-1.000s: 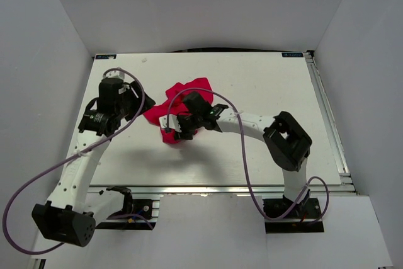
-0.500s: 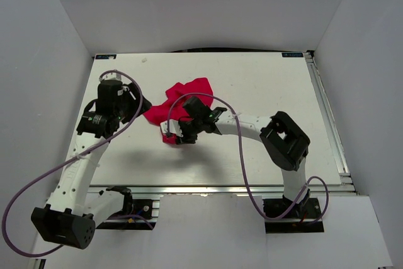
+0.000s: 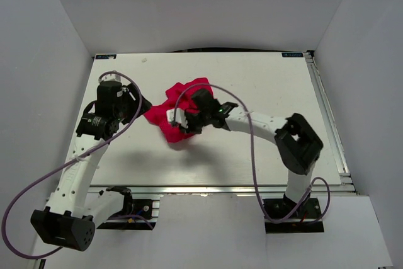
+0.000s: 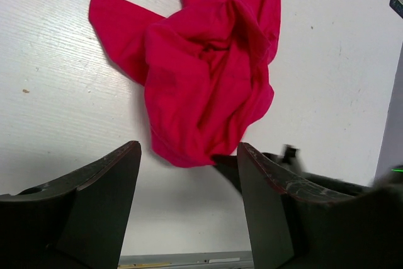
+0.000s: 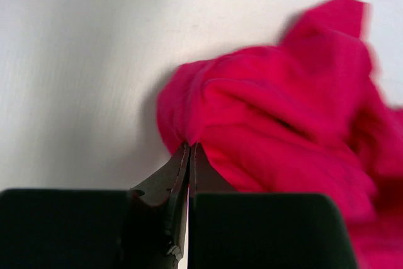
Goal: Fold and stack the t-shirts
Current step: Flatten out the tshirt
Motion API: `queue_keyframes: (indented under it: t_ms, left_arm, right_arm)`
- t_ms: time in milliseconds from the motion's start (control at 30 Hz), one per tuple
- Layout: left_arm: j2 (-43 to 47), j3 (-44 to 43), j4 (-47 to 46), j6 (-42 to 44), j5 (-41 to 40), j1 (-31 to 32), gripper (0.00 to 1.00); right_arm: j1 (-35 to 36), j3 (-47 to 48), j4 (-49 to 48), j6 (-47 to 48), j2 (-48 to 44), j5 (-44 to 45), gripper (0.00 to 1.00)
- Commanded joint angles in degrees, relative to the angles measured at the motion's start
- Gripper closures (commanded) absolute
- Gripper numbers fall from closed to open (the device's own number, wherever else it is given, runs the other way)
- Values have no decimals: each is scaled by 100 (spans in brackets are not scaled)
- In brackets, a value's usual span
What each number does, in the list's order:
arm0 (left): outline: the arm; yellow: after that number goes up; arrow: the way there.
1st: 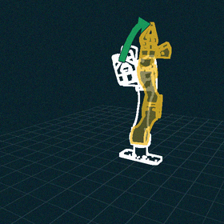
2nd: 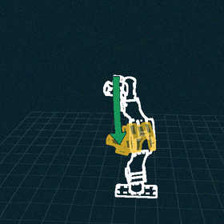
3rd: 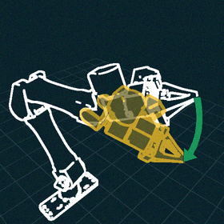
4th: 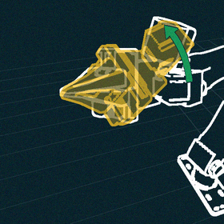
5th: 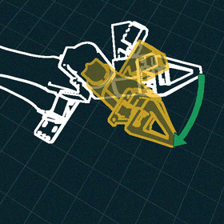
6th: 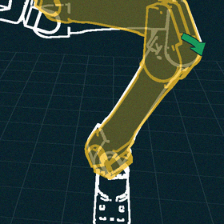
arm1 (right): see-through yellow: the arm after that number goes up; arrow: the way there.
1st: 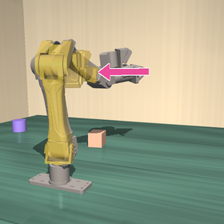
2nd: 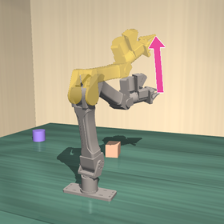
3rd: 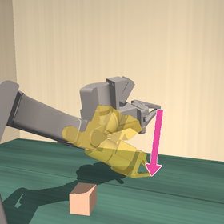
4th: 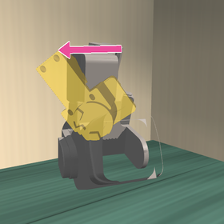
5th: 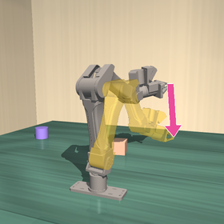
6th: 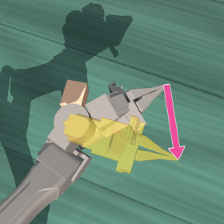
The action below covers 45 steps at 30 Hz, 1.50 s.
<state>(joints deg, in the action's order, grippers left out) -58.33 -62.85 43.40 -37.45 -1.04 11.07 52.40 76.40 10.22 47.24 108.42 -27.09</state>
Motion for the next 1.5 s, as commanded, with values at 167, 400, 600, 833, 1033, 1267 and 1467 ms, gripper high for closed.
queue_keyframes:
  t_ms: [167, 400, 600, 833, 1033, 1267, 1467]
  left_arm:
    - [-3, 281, -481, -69, 437, -26, 27]
    - [-372, 440, -1043, -131, 921, -26, 27]
    - [-680, 405, -1333, -105, 1289, -26, 27]
    - [-856, 405, -1457, -43, 1448, -26, 27]
    - [-812, 510, -1518, -104, 1510, -26, 27]
    - [-619, 686, -1518, -218, 1563, -26, 27]
    - [-522, 818, -1527, -289, 1598, -26, 27]
  right_arm:
    - [-1854, -738, -90, -935, -2008, -560, 100]
    - [-3955, -1899, 129, -1225, -2572, -499, 100]
    - [-5213, -2069, 260, -1797, -2177, -112, 76]
    - [-5250, -1701, 663, -791, -2703, -1655, 50]
    - [-3768, -1714, 1739, -144, -2572, -1653, 53]
    - [-2104, -2392, 131, -2288, -2414, 510, 51]
    - [-1663, -2288, -222, -2360, -1992, 1794, 52]
